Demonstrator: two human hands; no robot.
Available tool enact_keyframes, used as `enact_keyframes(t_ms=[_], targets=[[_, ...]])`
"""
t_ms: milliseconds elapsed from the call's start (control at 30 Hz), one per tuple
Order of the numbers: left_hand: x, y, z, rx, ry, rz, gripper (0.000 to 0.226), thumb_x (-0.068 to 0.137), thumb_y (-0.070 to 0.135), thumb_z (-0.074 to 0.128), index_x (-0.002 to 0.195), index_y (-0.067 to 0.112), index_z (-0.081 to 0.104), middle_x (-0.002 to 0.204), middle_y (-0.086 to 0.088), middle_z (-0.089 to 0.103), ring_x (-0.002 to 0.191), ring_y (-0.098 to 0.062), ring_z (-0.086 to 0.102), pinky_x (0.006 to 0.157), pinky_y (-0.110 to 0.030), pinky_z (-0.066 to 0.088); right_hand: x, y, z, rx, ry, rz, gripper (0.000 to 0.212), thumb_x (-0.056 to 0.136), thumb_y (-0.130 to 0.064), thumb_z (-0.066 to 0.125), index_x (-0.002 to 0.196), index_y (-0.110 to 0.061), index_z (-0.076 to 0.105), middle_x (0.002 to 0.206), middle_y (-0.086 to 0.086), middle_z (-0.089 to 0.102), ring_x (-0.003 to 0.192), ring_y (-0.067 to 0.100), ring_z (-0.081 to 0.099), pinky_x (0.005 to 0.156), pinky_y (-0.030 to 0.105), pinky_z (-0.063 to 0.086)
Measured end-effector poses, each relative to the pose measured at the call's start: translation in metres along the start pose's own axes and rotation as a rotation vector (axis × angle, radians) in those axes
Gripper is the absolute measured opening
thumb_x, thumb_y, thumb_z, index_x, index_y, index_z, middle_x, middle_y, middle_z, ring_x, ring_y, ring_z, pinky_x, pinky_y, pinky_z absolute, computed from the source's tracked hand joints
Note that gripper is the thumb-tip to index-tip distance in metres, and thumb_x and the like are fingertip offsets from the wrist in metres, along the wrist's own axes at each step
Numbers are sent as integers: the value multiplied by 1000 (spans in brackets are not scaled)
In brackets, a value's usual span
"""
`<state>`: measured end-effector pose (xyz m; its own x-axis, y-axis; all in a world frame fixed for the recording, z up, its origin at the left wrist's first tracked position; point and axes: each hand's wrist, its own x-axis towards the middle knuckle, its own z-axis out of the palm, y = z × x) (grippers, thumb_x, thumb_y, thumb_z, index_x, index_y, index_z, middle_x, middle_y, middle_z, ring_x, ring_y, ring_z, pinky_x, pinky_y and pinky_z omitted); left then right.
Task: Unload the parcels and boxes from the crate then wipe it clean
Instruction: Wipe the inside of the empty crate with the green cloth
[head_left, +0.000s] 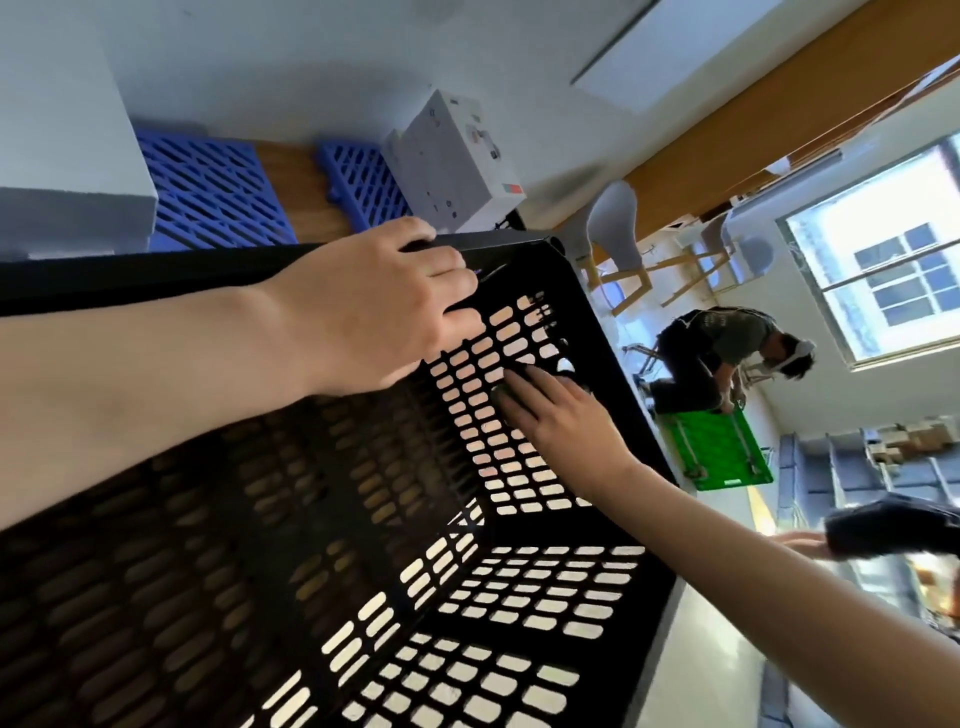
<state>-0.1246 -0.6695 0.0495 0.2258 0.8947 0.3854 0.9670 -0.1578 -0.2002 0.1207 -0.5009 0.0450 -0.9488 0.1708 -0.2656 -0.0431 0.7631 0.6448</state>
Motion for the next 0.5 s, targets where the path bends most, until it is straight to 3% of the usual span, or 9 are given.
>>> enact_keyframes(t_ms=[133, 267, 367, 500], targets=[[0, 2, 1, 3, -45, -28, 38, 93, 30, 45, 129, 20, 50, 136, -7, 51, 131, -27, 45, 112, -46, 30, -17, 9, -1, 51, -13, 13, 54, 82, -10, 67, 135, -11, 54, 142, 11, 50, 130, 32, 48, 103, 44, 44], [3, 1, 4, 13, -48, -18, 36, 95, 28, 40, 130, 19, 46, 135, -8, 48, 130, -28, 43, 111, -47, 29, 3, -32, 38, 73, -107, -124, 42, 74, -19, 78, 115, -17, 71, 126, 6, 64, 115, 26, 62, 92, 37, 53], [6, -1, 8, 3, -15, -27, 36, 92, 24, 36, 125, 18, 48, 130, -9, 51, 124, -29, 48, 107, -48, 33, 26, -63, 64, 66, -155, -219, 25, 80, -21, 63, 101, -23, 76, 115, 2, 70, 105, 22, 67, 83, 30, 55], [3, -1, 9, -13, -4, -32, 35, 92, 29, 41, 123, 19, 50, 127, -7, 52, 123, -28, 48, 106, -47, 34, 29, -58, 54, 35, -192, -258, 29, 74, -32, 72, 103, -29, 75, 116, -2, 69, 107, 19, 66, 83, 27, 54]])
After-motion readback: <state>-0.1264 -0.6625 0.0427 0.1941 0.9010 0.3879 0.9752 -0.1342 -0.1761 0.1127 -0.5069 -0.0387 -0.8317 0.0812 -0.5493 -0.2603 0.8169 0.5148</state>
